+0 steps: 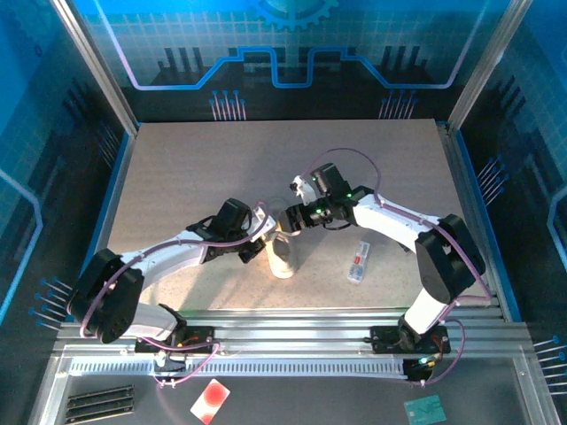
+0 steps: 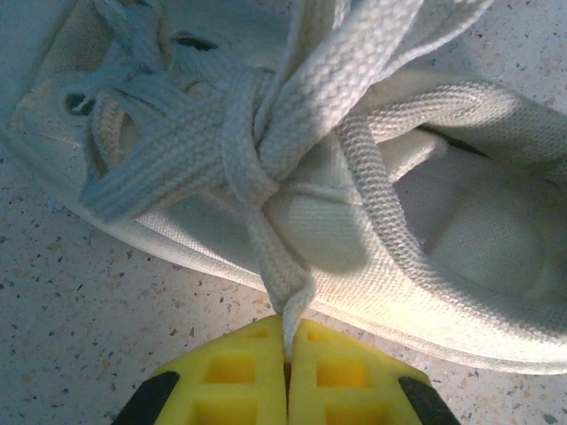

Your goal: Tie the shoes

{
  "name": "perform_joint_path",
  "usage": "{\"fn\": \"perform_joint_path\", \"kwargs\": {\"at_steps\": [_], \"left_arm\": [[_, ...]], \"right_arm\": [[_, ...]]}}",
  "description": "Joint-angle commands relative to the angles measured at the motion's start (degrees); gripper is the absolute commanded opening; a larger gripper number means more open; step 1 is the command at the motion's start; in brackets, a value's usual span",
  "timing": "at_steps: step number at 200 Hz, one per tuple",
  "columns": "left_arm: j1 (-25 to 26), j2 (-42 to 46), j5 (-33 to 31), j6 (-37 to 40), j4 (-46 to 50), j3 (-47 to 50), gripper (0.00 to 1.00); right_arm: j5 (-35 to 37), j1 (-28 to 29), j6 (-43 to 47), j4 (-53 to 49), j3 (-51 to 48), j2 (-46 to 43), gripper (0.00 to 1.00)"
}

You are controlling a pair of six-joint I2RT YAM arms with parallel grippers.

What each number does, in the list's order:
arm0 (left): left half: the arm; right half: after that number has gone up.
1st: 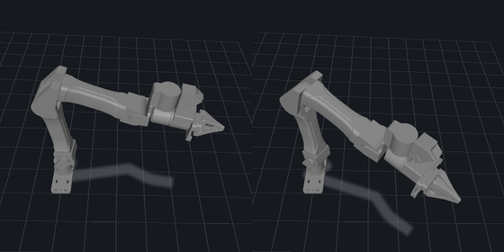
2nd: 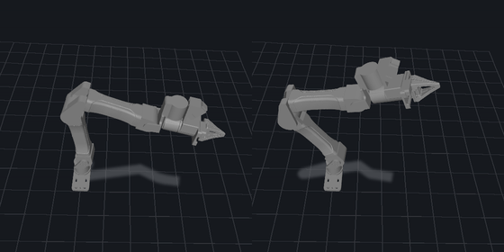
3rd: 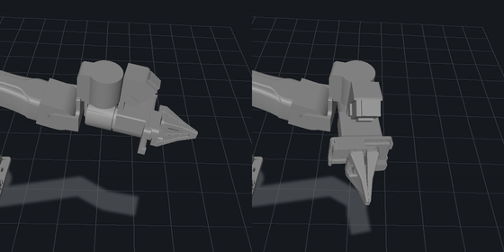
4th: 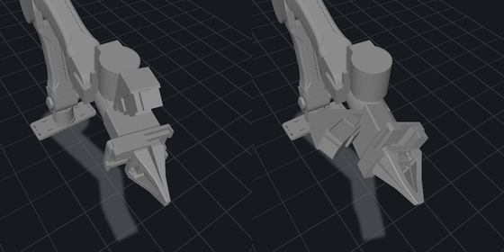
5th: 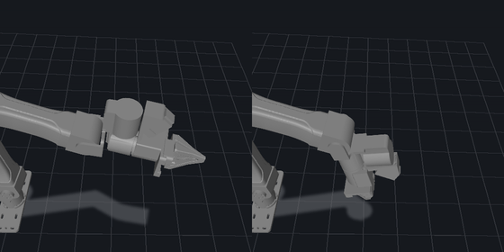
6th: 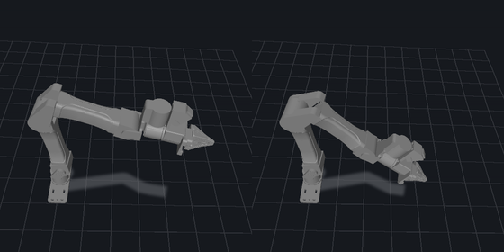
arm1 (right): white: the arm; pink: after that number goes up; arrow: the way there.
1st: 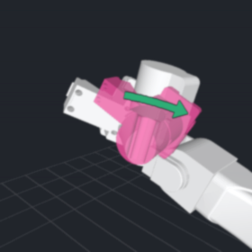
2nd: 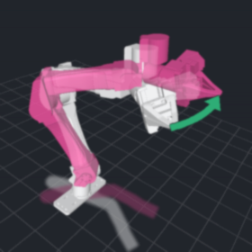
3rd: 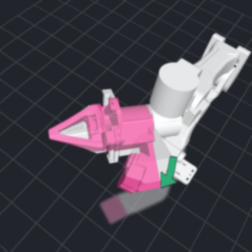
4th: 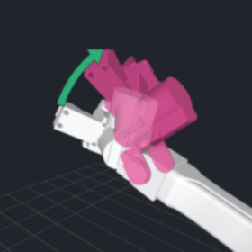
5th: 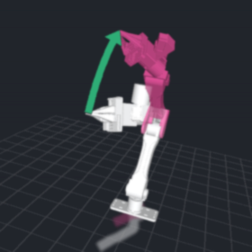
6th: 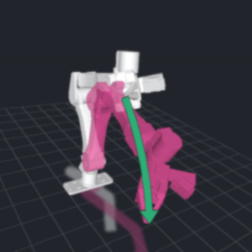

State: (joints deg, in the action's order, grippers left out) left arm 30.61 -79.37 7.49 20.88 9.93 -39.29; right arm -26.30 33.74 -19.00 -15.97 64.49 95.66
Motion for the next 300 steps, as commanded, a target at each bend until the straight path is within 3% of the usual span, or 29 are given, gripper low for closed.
{"fn": "perform_joint_path", "kwargs": {"at_steps": [1, 71, 91, 116, 154, 300], "left_arm": [[0.3, 1.3, 1.4, -0.5, 2.6, -0.5, 0.00], [0.2, 3.8, 1.4, -0.6, 4.0, -1.1, 0.00], [0.2, 4.8, 1.0, -0.5, 4.9, -1.1, 0.00], [0.2, 5.9, 0.8, -0.4, 6.0, -0.9, 0.00], [0.0, 7.0, -0.5, -0.9, 7.1, 0.3, 0.00], [-2.1, 10.8, -0.6, -1.7, 10.6, 4.2, 0.00]], "right_arm": [[-1.5, 0.4, 1.9, 1.0, -0.9, 1.4, 0.67], [1.1, 0.4, 4.6, -0.5, -2.7, 2.8, 0.62], [2.9, 0.4, 5.2, -1.3, -2.7, 2.9, 0.52], [5.3, 0.1, 5.3, -1.4, -3.0, 2.7, 0.27], [7.5, -0.7, 4.8, -2.2, -3.7, 2.6, 0.11], [8.5, -3.1, 3.9, -4.2, -3.0, 5.1, 0.11]]}}
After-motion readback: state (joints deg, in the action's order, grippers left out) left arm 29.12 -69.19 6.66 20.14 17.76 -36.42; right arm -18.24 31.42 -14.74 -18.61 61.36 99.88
